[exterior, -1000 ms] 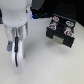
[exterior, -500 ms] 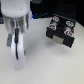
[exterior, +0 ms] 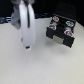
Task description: Open the kcup holder, insert the kcup into the holder, and close the kcup holder
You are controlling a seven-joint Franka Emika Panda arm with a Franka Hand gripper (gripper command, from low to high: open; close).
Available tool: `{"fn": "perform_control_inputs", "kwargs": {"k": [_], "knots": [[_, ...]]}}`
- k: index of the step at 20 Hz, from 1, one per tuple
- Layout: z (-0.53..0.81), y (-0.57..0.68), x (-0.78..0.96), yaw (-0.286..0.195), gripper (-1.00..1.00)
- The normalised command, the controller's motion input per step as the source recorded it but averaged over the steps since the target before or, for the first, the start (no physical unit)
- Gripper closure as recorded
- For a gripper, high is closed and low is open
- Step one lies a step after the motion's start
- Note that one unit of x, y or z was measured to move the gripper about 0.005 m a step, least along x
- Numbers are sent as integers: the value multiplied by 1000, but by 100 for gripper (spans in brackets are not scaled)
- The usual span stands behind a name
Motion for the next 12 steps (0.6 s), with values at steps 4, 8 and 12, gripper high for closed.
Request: {"fn": "perform_control_inputs", "kwargs": {"k": [4, 8, 12], "knots": [[666, 627, 72, 16, 100], [523, 637, 89, 15, 100], [456, 641, 53, 11, 100]]}}
